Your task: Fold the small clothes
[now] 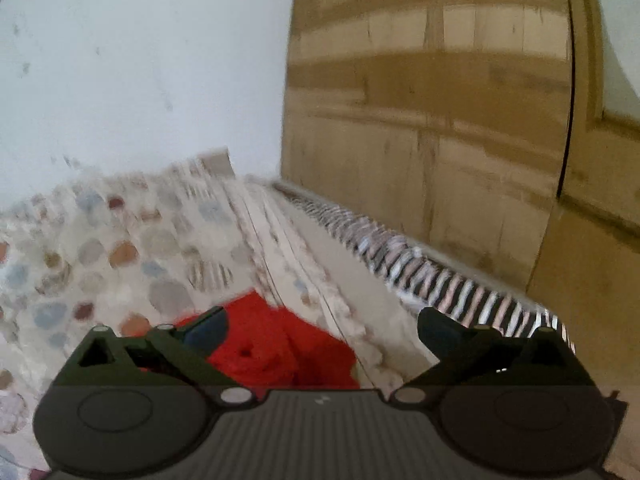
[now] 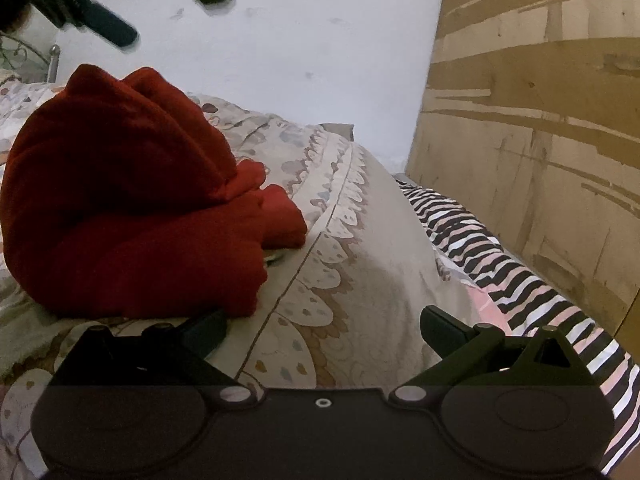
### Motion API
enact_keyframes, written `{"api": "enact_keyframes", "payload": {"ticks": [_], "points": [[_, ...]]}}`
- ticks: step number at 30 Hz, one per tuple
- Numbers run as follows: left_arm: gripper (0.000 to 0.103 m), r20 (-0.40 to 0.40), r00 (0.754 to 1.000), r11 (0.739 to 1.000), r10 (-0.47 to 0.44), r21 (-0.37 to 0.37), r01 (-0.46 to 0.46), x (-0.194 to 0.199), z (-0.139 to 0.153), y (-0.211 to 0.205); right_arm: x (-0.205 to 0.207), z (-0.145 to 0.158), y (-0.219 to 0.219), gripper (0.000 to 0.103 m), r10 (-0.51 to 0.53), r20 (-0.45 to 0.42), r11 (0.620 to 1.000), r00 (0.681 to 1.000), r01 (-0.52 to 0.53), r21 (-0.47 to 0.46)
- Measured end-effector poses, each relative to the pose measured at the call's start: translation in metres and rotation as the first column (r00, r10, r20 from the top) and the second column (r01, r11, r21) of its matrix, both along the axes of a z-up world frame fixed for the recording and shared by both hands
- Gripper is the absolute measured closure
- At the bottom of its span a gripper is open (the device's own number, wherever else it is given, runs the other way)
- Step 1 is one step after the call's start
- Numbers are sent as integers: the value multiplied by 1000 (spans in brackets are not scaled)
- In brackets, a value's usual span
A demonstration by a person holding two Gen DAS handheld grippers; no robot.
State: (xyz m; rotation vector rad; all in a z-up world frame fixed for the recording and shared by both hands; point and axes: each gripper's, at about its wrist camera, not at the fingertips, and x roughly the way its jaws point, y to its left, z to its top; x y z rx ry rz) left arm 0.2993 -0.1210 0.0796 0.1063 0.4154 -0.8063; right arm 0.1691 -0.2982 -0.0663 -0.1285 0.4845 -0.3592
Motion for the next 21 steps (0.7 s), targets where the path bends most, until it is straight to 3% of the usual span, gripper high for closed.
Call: {"api": "enact_keyframes", "payload": {"ticks": [2, 5, 8, 12, 13, 16, 19, 21], "points": [[1, 29, 998, 998, 59, -9, -59, -5, 4, 14, -1, 2, -2, 0, -7, 5, 1000, 1000, 7, 10], [0, 8, 989, 988, 150, -23, -150, -8, 2, 40, -1, 9, -10, 0, -22, 29, 999, 999, 22, 24], [0, -24, 977, 977, 211, 35, -211, 2, -18, 59, 1, 24, -24, 0, -21, 85, 995, 996, 12, 95], [1, -95, 964, 967, 247, 91, -239, 22, -58, 74, 18, 52, -51, 0, 57, 129, 966, 990, -87, 244], [1, -122, 966, 972, 228, 92, -218, 26, -67, 77, 27, 59, -59, 0, 87, 120, 946, 989, -120, 300], [1, -166, 971, 984, 172, 79, -161, 34, -82, 82, 57, 75, -86, 0, 180, 107, 836, 978, -209, 508], [8, -107, 984, 989, 141, 65, -135, 31, -80, 81, 86, 91, -101, 0, 248, 124, 713, 961, -268, 648], [14, -66, 991, 992, 115, 62, -111, 25, -78, 75, 102, 97, -101, 0, 275, 112, 670, 955, -274, 690]]}}
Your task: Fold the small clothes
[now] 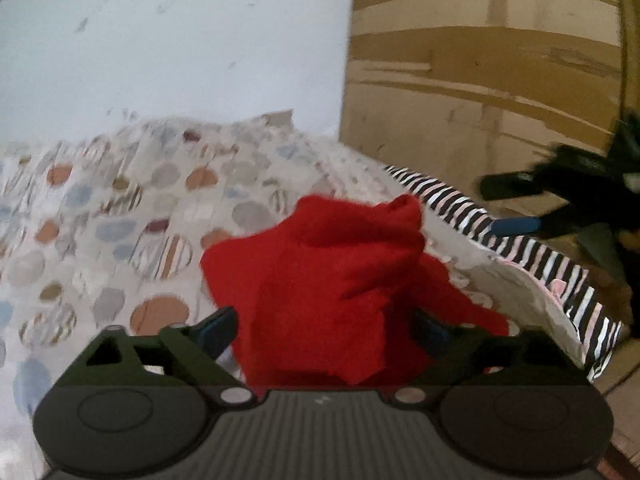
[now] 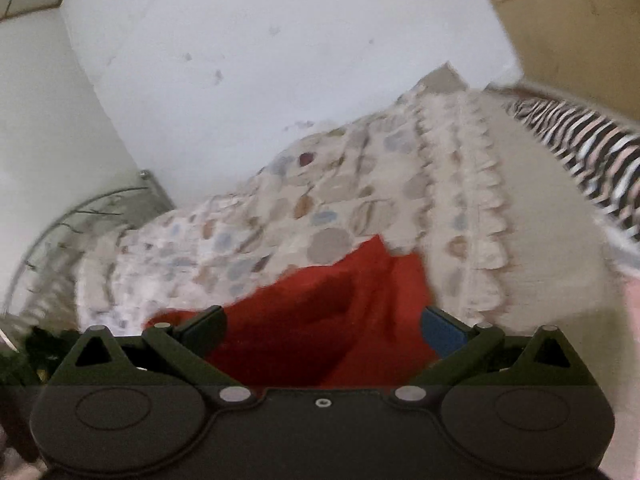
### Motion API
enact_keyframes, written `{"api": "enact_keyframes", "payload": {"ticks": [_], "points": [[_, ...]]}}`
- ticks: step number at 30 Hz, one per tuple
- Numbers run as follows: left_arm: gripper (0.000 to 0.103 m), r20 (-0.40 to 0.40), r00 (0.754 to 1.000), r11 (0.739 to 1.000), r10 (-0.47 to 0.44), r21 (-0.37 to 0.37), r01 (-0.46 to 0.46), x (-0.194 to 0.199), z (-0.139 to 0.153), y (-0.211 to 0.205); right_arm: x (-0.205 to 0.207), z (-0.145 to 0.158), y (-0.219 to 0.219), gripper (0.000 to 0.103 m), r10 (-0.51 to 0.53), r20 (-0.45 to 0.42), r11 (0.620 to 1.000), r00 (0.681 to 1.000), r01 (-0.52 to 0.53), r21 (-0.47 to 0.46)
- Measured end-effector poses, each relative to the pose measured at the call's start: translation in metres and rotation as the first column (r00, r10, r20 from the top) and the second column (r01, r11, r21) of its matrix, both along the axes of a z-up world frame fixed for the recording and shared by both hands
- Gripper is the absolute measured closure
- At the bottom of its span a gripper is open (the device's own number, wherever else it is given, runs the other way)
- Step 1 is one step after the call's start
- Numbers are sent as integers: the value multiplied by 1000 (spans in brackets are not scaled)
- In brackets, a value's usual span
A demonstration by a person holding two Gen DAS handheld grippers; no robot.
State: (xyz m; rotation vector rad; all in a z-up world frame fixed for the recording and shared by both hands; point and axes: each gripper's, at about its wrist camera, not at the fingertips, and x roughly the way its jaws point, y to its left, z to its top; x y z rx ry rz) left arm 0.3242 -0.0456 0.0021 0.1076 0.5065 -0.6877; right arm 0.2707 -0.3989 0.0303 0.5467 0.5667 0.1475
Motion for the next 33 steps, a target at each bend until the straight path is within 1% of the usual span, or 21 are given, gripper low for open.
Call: {"api": "enact_keyframes", "payload": {"ticks": [1, 2, 3, 4, 6, 8, 9, 11, 13, 15, 17, 18, 19, 20, 21, 22, 24, 26, 28, 30, 33], "points": [[18, 23, 1000, 1000, -16, 1, 16, -3, 2, -1, 11, 0, 2, 0, 24, -38, 999, 999, -23, 32], [18, 40, 999, 1000, -22, 12, 22, -7, 5, -7, 19, -1, 5, 0, 54, -69, 997, 996, -49, 65], [23, 59, 998, 999, -32, 25, 30, -10, 6, -9, 27, -6, 8, 0, 97, -92, 989, 991, -86, 121], [29, 75, 996, 999, -40, 38, 37, -15, 6, -13, 31, -10, 10, 0, 133, -104, 978, 986, -114, 172], [34, 123, 990, 995, -68, 81, 58, -25, 6, -19, 41, -20, 13, 0, 173, -137, 950, 975, -128, 286], [34, 169, 981, 988, -97, 137, 74, -36, 3, -27, 48, -27, 11, 0, 156, -179, 935, 971, -87, 342], [34, 189, 976, 983, -106, 165, 75, -40, 1, -30, 49, -30, 10, 0, 122, -210, 939, 970, -45, 340], [34, 227, 965, 975, -132, 207, 85, -50, -5, -37, 48, -33, 4, 0, 71, -225, 936, 972, 13, 351], [34, 248, 953, 966, -174, 231, 117, -58, -7, -42, 52, -41, -4, 0, 53, -241, 900, 969, 59, 432], [34, 257, 941, 959, -218, 237, 157, -66, -9, -47, 60, -52, -8, 0, 67, -271, 863, 960, 80, 498], [34, 269, 926, 948, -266, 249, 200, -75, -10, -52, 68, -55, -9, 1, 57, -286, 873, 957, 91, 479], [33, 276, 918, 942, -284, 258, 214, -79, -10, -54, 70, -56, -8, 11, 51, -273, 886, 961, 83, 456], [33, 283, 911, 937, -299, 270, 223, -84, -12, -58, 72, -57, -7, 34, 46, -270, 900, 962, 78, 429], [33, 287, 905, 930, -314, 282, 234, -88, -13, -62, 75, -58, -5, 47, 37, -286, 914, 958, 84, 397], [33, 288, 901, 927, -325, 287, 242, -91, -14, -64, 76, -58, -3, 72, 23, -300, 927, 954, 92, 363], [33, 287, 899, 924, -332, 288, 250, -93, -15, -66, 76, -56, -2, 77, 15, -288, 938, 958, 86, 335], [33, 274, 898, 923, -343, 274, 269, -97, -16, -69, 69, -47, -1, 81, 11, -208, 959, 978, 49, 281], [33, 250, 898, 921, -361, 249, 301, -97, -17, -73, 53, -29, 0, 82, -12, -90, 981, 996, 29, 190], [33, 229, 894, 913, -384, 241, 330, -99, -20, -81, 36, -19, -3, 83, -52, 14, 993, 999, 51, 103], [33, 228, 885, 898, -406, 279, 340, -101, -26, -93, 30, -26, -6, 83, -96, 25, 995, 995, 96, 21], [33, 249, 869, 874, -428, 357, 328, -107, -36, -106, 31, -54, -15, 83, -119, -78, 993, 990, 120, 9]]}}
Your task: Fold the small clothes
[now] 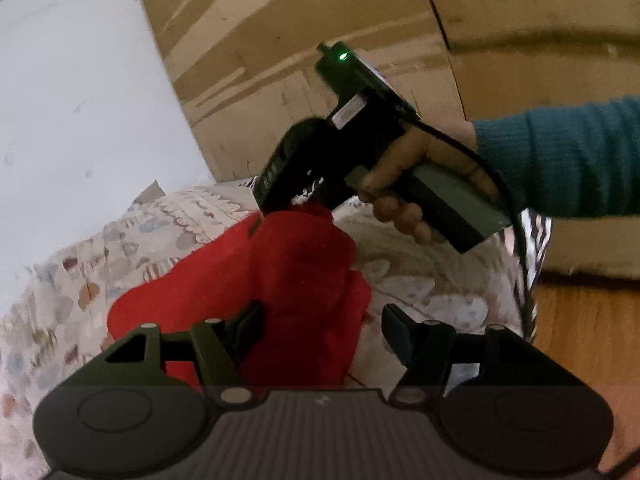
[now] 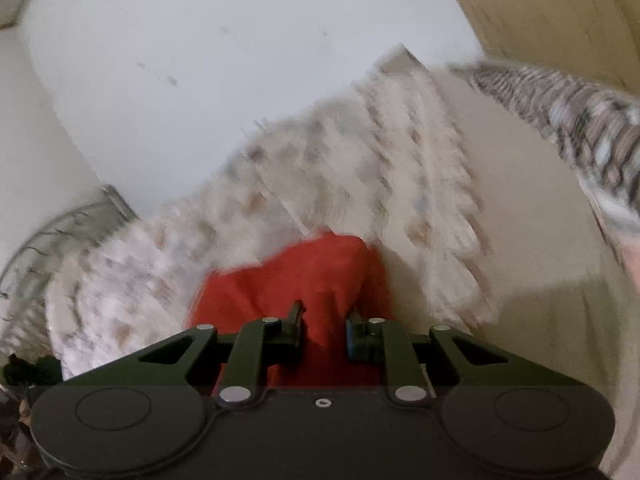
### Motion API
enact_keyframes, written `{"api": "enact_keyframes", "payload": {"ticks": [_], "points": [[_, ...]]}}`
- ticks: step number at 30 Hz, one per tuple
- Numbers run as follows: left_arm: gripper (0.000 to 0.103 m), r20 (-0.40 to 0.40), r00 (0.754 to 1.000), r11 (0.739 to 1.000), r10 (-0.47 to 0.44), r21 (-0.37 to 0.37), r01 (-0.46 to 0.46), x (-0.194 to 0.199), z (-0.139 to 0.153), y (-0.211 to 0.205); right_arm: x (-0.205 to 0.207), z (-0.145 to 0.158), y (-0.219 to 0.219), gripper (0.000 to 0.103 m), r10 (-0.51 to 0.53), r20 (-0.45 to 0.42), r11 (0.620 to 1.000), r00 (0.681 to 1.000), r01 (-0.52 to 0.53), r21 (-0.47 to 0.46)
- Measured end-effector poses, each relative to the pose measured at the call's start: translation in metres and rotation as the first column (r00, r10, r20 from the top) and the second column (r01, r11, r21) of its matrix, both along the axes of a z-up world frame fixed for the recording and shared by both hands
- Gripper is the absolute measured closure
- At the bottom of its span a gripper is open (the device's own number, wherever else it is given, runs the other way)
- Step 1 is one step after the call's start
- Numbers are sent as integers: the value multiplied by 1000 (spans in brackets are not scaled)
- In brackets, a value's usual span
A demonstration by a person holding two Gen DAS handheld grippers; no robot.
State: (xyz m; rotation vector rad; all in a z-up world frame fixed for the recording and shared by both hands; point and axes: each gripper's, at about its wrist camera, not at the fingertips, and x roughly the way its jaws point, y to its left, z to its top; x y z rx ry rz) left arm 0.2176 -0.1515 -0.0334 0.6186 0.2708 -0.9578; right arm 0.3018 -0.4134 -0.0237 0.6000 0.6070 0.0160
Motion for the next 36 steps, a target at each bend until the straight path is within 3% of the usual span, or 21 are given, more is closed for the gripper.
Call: {"api": "enact_keyframes", "payload": {"ticks": [4, 9, 14, 16, 18, 20, 22, 24, 28, 29, 32, 34, 36], "points": [[33, 11, 1000, 1000, 7, 10, -8, -2, -3, 2, -6, -15, -6, 80, 0, 10, 999, 1000, 0, 50], [19, -142, 990, 992, 4, -121, -22, 11, 17, 24, 0, -7, 1, 79, 29, 8, 1000, 1000, -29, -10], [12, -304, 953, 970, 4, -231, -78, 20, 33, 58, 1, -5, 2, 76, 24, -1, 999, 1000, -24, -23], [1, -352, 935, 952, 39, -272, -142, 23, 37, 76, -2, -5, 1, 69, 14, -5, 1000, 1000, -14, -19], [1, -386, 918, 926, 90, -308, -220, 22, 38, 99, -3, -5, 0, 67, 11, -2, 1000, 1000, -11, -3], [1, -413, 897, 914, 154, -285, -288, 23, 33, 115, -8, -3, -3, 65, 5, 6, 1000, 1000, -5, 16], [1, -441, 863, 891, 244, -250, -380, 26, 27, 132, -14, 2, -3, 52, -3, 15, 1000, 1000, 2, 17], [1, -484, 807, 840, 339, -230, -491, 33, 23, 147, -21, 11, 0, 38, -14, 34, 1000, 999, 14, 0], [1, -591, 668, 703, 451, -226, -675, 59, 26, 166, -36, 34, 15, 22, -19, 106, 998, 994, 26, -57], [1, -610, 619, 656, 494, -206, -726, 69, 28, 168, -39, 39, 19, 19, -17, 119, 998, 993, 25, -66], [1, -657, 496, 546, 568, -150, -824, 95, 31, 168, -47, 53, 36, 11, 14, 149, 995, 989, 1, -103], [1, -706, 439, 503, 555, -135, -853, 108, 33, 167, -53, 59, 49, 5, 46, 157, 989, 987, -23, -145], [1, -744, 416, 487, 523, -140, -862, 115, 33, 165, -59, 60, 61, 5, 60, 152, 978, 986, -27, -208]]}}
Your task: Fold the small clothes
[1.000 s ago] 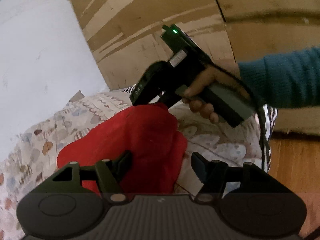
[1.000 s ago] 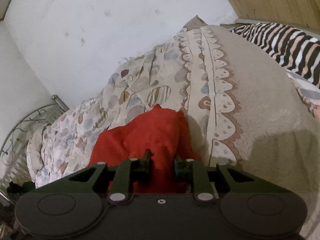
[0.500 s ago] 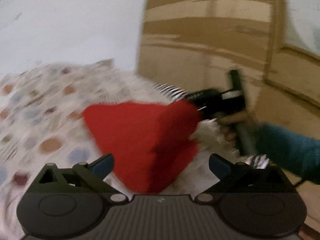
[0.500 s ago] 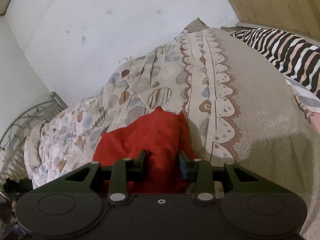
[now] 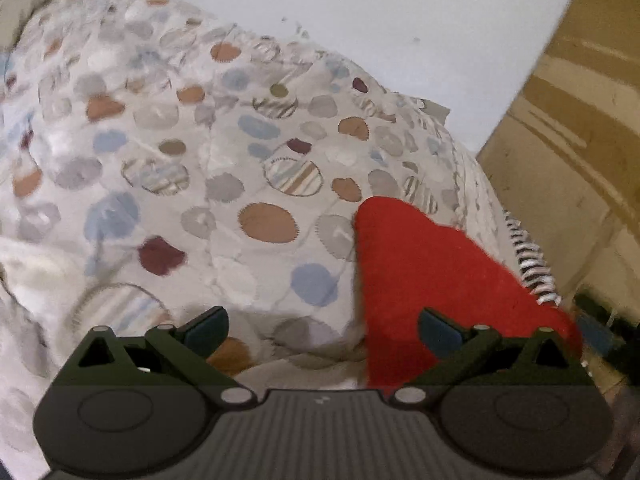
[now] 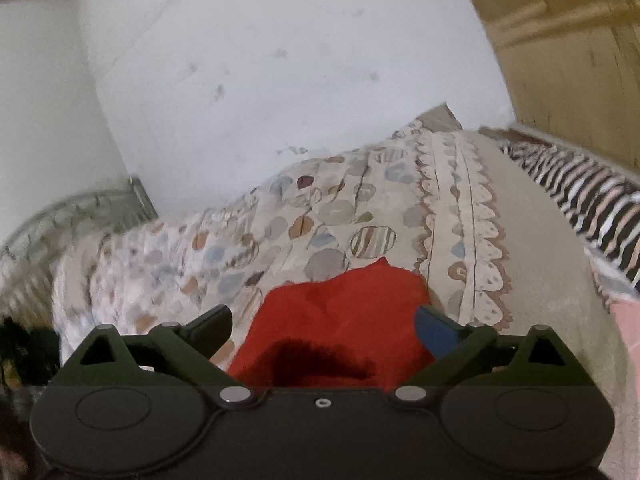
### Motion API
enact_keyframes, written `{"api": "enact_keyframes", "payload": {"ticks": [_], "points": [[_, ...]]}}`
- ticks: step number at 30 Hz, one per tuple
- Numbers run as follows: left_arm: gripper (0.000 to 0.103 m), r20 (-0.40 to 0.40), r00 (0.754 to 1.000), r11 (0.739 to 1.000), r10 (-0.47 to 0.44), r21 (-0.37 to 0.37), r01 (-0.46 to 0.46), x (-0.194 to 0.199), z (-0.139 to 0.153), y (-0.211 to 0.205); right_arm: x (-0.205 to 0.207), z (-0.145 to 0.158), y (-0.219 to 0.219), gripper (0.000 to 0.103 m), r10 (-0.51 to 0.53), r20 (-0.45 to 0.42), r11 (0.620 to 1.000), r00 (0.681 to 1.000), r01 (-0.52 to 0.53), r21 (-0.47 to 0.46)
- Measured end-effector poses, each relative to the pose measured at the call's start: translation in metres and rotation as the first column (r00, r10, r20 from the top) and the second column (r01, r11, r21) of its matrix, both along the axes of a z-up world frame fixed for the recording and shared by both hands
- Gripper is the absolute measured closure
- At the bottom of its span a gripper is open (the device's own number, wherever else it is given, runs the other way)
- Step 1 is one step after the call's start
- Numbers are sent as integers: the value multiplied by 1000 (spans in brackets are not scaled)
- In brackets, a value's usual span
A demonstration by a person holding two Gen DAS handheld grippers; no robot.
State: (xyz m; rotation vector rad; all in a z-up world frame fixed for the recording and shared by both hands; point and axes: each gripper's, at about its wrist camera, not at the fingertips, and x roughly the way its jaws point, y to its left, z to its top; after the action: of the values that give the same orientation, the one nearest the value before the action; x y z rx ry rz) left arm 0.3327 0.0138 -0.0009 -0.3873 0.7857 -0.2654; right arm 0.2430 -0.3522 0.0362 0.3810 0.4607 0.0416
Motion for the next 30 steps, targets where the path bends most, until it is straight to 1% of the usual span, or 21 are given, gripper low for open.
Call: {"api": "enact_keyframes", "payload": {"ticks": [3, 5, 7, 10, 12, 13, 15, 16, 18, 21, 23, 27, 28, 30], "points": [[0, -4, 1000, 999, -21, -48, 21, 5, -5, -12, -6, -11, 14, 5, -43, -57, 992, 997, 36, -120], [1, 2, 998, 997, -61, -55, 61, 6, -9, -25, -13, -25, 17, 5, -75, -94, 986, 993, 60, -157], [1, 10, 994, 993, -108, -45, 109, 6, -15, -36, -22, -38, 18, 5, -95, -108, 983, 990, 77, -166], [1, 8, 986, 986, -166, -34, 166, 3, -26, -54, -36, -57, 19, 5, -141, -106, 977, 984, 121, -177], [0, 29, 985, 984, -169, -58, 171, -1, -33, -56, -42, -70, 20, 5, -166, -100, 970, 981, 145, -193], [0, 26, 985, 982, -173, -69, 175, -1, -36, -57, -44, -76, 19, 4, -174, -101, 969, 980, 152, -193], [0, 24, 985, 982, -170, -74, 172, -2, -40, -56, -48, -86, 14, 3, -180, -98, 974, 979, 163, -159], [0, 30, 985, 983, -170, -66, 171, -3, -41, -57, -48, -90, 11, 1, -181, -99, 976, 978, 166, -139], [0, 57, 984, 985, -171, -20, 172, -6, -40, -61, -50, -94, 8, 1, -178, -93, 978, 980, 166, -125], [0, 96, 980, 983, -173, 73, 167, -13, -33, -71, -49, -98, 12, 1, -173, -73, 974, 982, 159, -162], [0, 106, 978, 978, -178, 127, 164, -15, -24, -77, -50, -99, 12, 1, -175, -70, 973, 982, 162, -163], [1, 137, 968, 958, -210, 227, 176, -18, -7, -90, -48, -98, 11, 1, -177, -74, 975, 981, 164, -151], [0, 148, 964, 953, -223, 241, 183, -19, -4, -93, -48, -98, 11, 1, -178, -75, 975, 981, 165, -151], [0, 157, 956, 948, -247, 242, 205, -19, -2, -96, -48, -97, 11, 1, -179, -76, 974, 981, 166, -151]]}}
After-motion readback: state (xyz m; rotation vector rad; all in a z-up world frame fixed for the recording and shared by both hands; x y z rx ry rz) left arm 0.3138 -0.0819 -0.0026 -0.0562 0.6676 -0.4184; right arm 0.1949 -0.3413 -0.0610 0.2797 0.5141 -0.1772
